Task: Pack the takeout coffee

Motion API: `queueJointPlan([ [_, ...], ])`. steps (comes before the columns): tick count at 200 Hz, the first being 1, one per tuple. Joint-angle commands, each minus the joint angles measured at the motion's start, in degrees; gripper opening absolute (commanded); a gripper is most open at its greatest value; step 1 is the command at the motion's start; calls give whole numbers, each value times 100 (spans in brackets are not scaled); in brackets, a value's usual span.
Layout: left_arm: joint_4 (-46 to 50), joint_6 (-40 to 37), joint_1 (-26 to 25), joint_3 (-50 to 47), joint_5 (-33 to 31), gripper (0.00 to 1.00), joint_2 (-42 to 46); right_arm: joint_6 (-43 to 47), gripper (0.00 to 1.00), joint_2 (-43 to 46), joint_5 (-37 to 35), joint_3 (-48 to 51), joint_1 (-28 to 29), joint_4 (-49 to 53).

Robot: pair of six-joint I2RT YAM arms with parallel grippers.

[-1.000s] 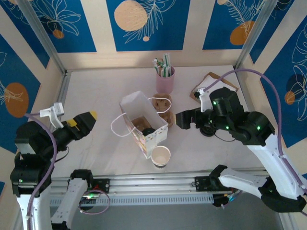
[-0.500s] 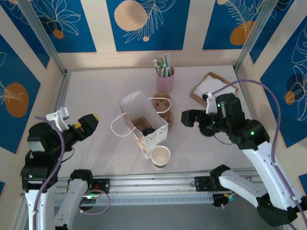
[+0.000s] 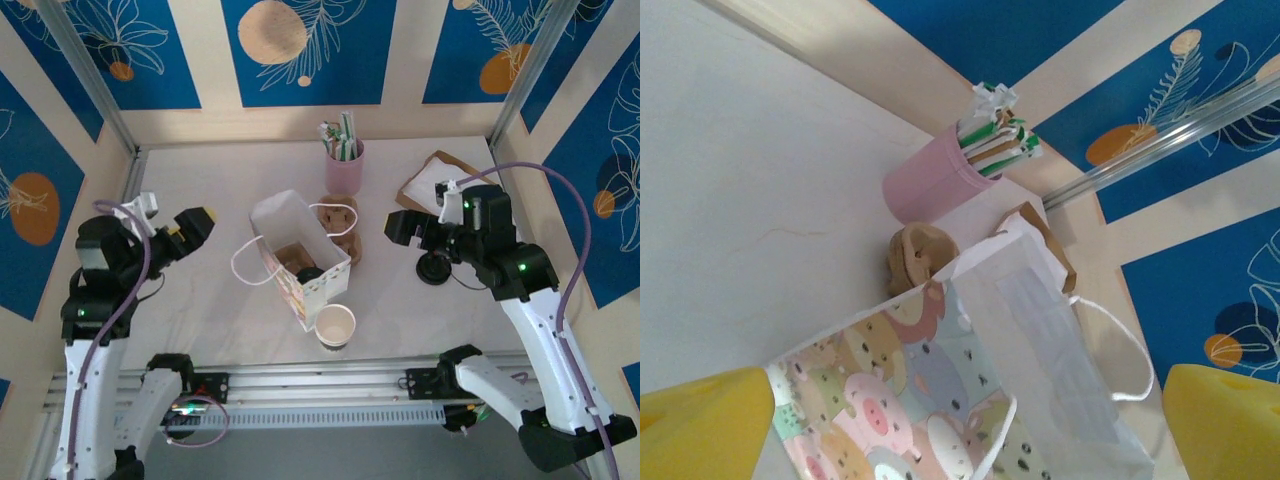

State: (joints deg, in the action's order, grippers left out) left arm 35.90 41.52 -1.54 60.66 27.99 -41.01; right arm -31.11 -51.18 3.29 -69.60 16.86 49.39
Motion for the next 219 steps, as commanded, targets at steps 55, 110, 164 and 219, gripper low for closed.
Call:
queueJointPlan([
  [55,-1109,158,-240,325,387,100,-844,160,99,-345,-2,-41,-133,-281],
  [110,-822,-260,-719,1045,280,100,-1596,255,99,-543,-122,-448,-149,-114],
  [164,-715,-267,-1153,1153,106,100,-1389,166,99,-550,331,-838,-396,285],
  [219,207,-567,-1164,1132,-124,100,-629,15,99,-613,1258,-821,-1106,212],
])
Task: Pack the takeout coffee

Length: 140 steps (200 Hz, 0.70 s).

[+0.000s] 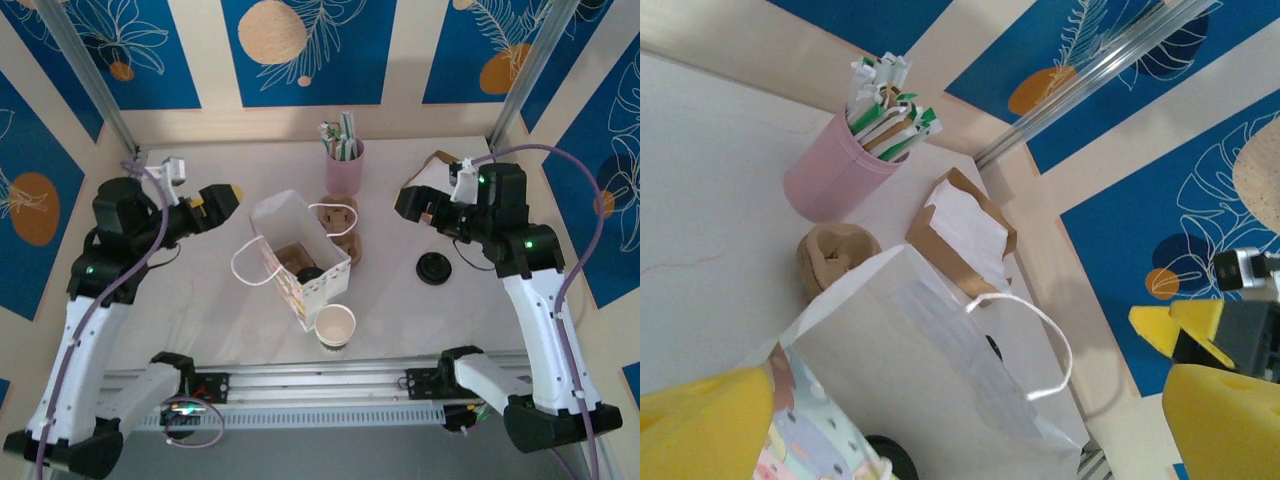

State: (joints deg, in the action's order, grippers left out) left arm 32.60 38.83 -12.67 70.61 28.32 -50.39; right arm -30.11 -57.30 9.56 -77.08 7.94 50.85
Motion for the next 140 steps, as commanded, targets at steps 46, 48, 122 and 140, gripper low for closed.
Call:
queueJointPlan([
  [46,887,-444,-51,59,-284,100,492,131,99,100,1533,178,-645,-232],
  [48,884,-446,-56,50,-283,100,486,140,99,93,1573,183,-667,-257],
  [122,523,-694,-52,213,-141,100,-158,186,89,-322,1867,38,-573,-715],
  [140,390,-760,-52,326,-34,100,-472,263,88,-460,1635,-59,-449,-693],
])
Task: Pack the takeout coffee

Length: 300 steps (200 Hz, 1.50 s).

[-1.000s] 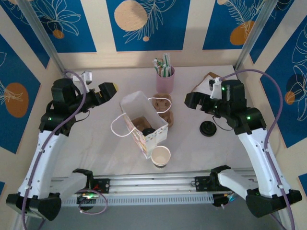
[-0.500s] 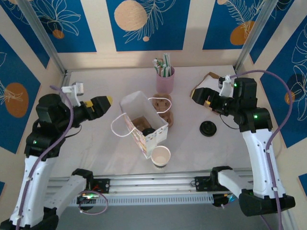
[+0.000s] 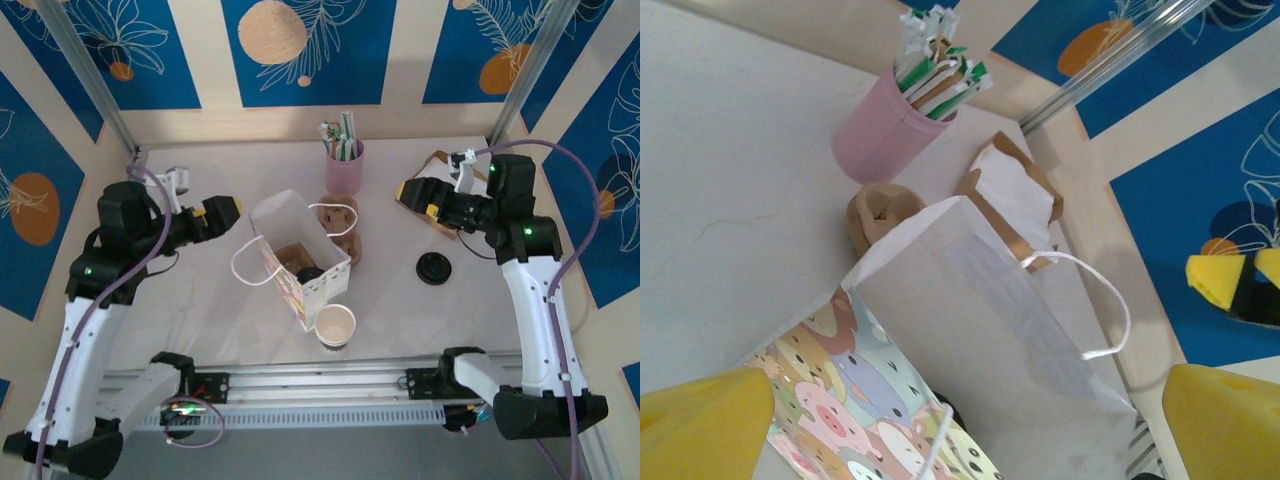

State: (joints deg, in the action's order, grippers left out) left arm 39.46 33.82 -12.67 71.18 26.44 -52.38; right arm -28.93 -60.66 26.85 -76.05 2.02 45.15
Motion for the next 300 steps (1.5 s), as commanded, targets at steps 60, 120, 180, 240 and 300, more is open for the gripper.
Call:
queueJointPlan([
  [60,-644,-523,-52,772,153,100,-1277,534,81,-755,-427,-492,580,-233],
  [120,-933,-715,-52,1202,177,100,-2186,645,74,-1216,-646,-586,676,-392],
  [180,-1278,-631,-61,1500,511,100,-2954,407,61,-1544,-666,-634,672,-832],
  [240,-1164,-831,-52,1938,550,100,-3604,692,43,-2494,-1143,-1515,872,-1030],
  [300,-1217,-913,-43,2323,530,100,-4189,1431,33,-3853,-1854,-2896,1176,-728],
])
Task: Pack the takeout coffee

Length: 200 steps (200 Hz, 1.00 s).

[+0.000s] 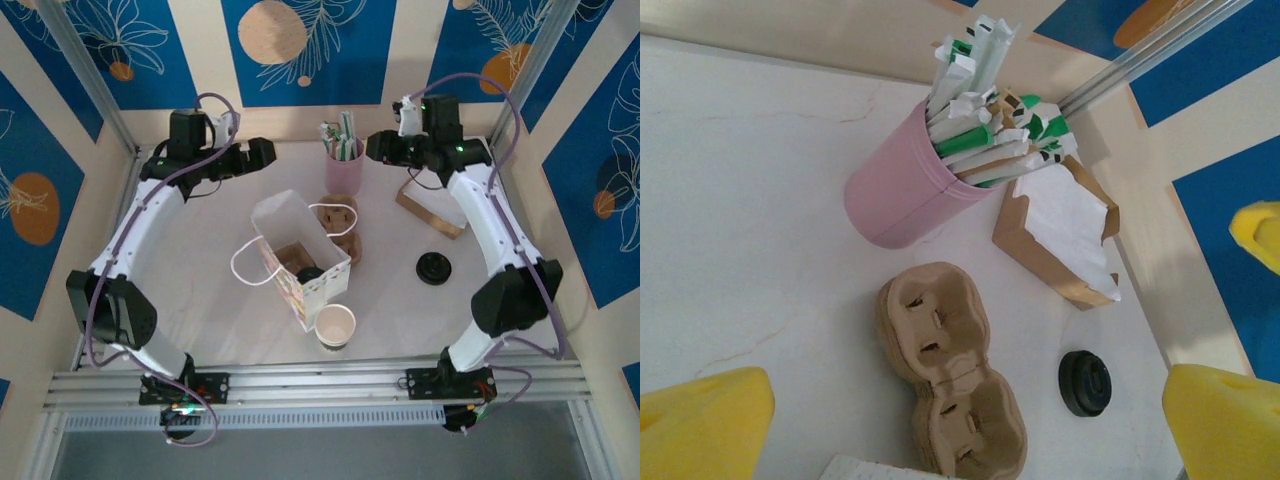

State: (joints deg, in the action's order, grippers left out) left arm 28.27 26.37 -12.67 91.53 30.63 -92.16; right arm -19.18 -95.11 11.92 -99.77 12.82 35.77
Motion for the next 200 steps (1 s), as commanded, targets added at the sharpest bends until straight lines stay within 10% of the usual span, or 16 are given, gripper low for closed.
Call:
queueJointPlan([
  [1,-104,-172,-43,292,114,100,-221,466,33,-437,-372,-547,101,215],
  [200,-397,-124,-51,85,223,100,-335,911,21,-2872,-810,-3207,307,1194],
])
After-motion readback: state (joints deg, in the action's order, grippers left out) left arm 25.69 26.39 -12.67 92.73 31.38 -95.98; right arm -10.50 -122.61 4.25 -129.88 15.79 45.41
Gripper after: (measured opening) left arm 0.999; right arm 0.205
